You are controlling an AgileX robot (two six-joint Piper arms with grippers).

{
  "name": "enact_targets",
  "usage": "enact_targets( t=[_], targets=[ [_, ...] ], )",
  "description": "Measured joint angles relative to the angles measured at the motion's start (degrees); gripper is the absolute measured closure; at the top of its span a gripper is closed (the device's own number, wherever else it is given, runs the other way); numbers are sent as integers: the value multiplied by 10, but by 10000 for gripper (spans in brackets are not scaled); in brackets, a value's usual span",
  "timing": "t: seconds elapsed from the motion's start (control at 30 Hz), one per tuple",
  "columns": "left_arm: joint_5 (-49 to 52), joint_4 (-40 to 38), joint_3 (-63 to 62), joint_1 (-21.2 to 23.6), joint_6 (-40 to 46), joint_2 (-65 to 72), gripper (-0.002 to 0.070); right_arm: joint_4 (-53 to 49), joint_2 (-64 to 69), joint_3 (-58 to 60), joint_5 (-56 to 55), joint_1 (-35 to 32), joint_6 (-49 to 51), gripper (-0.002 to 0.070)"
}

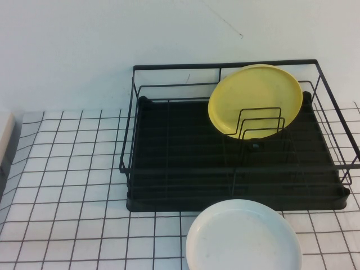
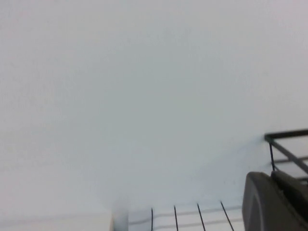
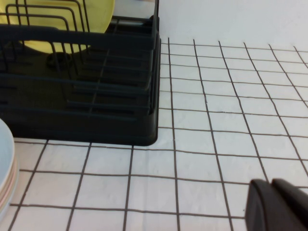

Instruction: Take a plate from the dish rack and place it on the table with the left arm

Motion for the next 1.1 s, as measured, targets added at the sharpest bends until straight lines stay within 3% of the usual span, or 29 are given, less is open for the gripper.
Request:
enact_targets(
  t=[0.43,0.73,0.87,1.1],
  targets=[
    [-84,0,0,0,-3,0,678,0,0,0,0,0,0,678],
    [-88,-23,0,0,-117,0,678,0,0,0,0,0,0,678],
    [-21,-3,-26,0,-130,0,678,0,0,0,0,0,0,678],
    [147,43,-192,0,-125,81,678,0,0,0,0,0,0,678]
  ],
)
